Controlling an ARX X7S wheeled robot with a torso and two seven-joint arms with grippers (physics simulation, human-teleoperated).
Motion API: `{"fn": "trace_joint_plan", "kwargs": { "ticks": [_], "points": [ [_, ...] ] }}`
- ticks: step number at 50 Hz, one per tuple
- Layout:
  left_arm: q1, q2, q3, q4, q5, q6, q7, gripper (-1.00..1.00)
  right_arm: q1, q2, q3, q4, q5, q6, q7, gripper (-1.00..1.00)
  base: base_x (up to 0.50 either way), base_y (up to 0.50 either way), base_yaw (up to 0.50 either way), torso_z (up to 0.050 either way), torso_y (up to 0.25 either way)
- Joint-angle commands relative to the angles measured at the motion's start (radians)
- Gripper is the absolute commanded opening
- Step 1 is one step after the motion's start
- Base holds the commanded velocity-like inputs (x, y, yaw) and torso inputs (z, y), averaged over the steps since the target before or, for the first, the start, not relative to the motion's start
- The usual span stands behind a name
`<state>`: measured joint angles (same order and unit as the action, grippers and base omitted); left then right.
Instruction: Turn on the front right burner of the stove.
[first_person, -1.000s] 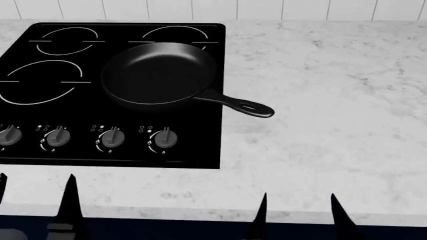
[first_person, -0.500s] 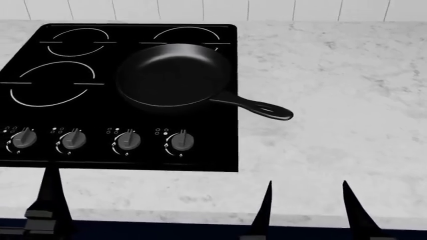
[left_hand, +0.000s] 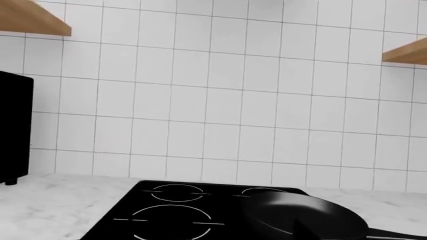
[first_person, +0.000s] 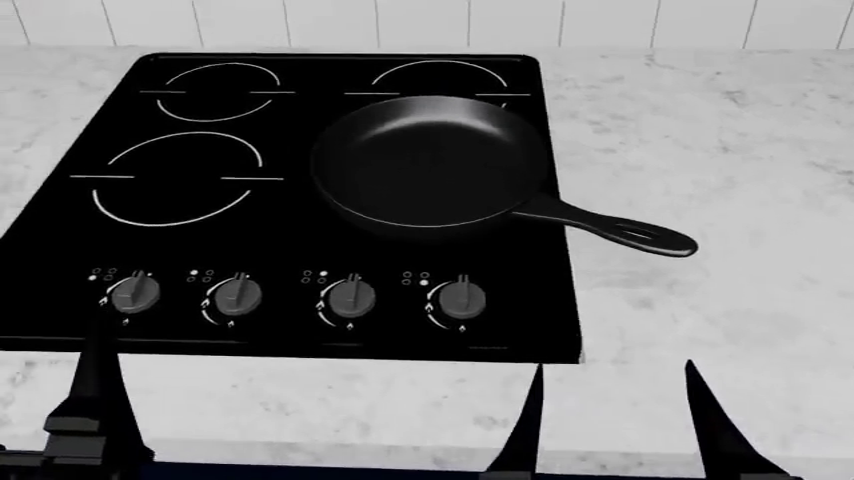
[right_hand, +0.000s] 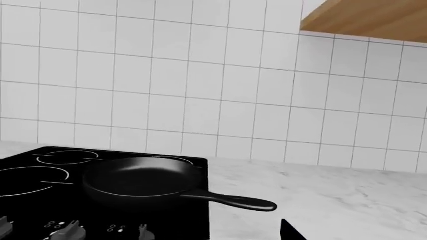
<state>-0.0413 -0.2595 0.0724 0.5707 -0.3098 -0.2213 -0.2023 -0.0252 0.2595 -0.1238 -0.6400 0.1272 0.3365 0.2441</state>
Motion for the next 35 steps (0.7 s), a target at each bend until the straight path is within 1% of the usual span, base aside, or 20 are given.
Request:
{"fn": "trace_joint_plan", "kwargs": {
  "ticks": [1,7,18,20,21,23,24,27,28,33,35],
  "points": [
    [-0.008,-0.010,0.008,-0.011,-0.002,0.006,-0.003,1.00,-0.005,0.006,-0.006,0.001,0.000,-0.008,0.011,1.00,0.09,0.27,0.00,0.000,0.000],
    [0.002,-0.010,0.008,-0.014,-0.003,0.013,-0.010,1.00,-0.018,0.004,-0.002,0.015,0.002,-0.025,0.021,1.00,0.11,0.23,0.00,0.000,0.000],
    [0.000,-0.012,0.012,-0.017,-0.010,0.019,-0.013,1.00,-0.019,0.010,-0.011,0.020,0.002,-0.026,0.029,1.00,0.29,0.00,0.00,0.000,0.000],
    [0.001,-0.014,0.015,-0.016,-0.008,0.019,-0.015,1.00,-0.020,0.015,-0.025,0.015,-0.004,-0.027,0.023,1.00,0.29,0.20,0.00,0.000,0.000],
    [-0.009,-0.019,0.012,0.008,-0.018,-0.012,-0.024,1.00,-0.019,0.017,-0.024,0.011,-0.003,-0.024,0.024,1.00,0.25,0.28,0.00,0.000,0.000],
    [-0.002,-0.014,0.015,-0.013,-0.010,0.016,-0.018,1.00,-0.018,0.018,-0.021,0.013,0.001,-0.026,0.025,1.00,0.25,0.28,0.00,0.000,0.000],
    [-0.011,-0.018,0.016,0.002,-0.016,-0.006,-0.023,1.00,-0.018,0.018,-0.020,0.013,0.002,-0.027,0.025,1.00,0.23,0.28,0.00,0.000,0.000],
    [-0.006,-0.016,0.019,-0.009,-0.013,0.009,-0.020,1.00,-0.017,0.020,-0.019,0.013,0.004,-0.025,0.028,1.00,0.22,0.28,0.00,0.000,0.000],
    [-0.016,-0.019,0.018,0.005,-0.021,-0.014,-0.026,1.00,-0.016,0.020,-0.018,0.012,0.005,-0.024,0.029,1.00,0.18,0.27,0.00,0.000,0.000],
    [-0.024,-0.019,0.028,0.010,-0.022,-0.028,-0.033,1.00,-0.020,0.025,-0.019,0.017,0.009,-0.028,0.029,1.00,0.09,0.07,0.00,0.000,0.000],
    [-0.019,-0.014,0.035,-0.012,-0.010,-0.003,-0.027,1.00,-0.020,0.024,-0.014,0.021,0.011,-0.030,0.032,1.00,0.08,0.07,0.00,0.000,0.000]
  ]
}}
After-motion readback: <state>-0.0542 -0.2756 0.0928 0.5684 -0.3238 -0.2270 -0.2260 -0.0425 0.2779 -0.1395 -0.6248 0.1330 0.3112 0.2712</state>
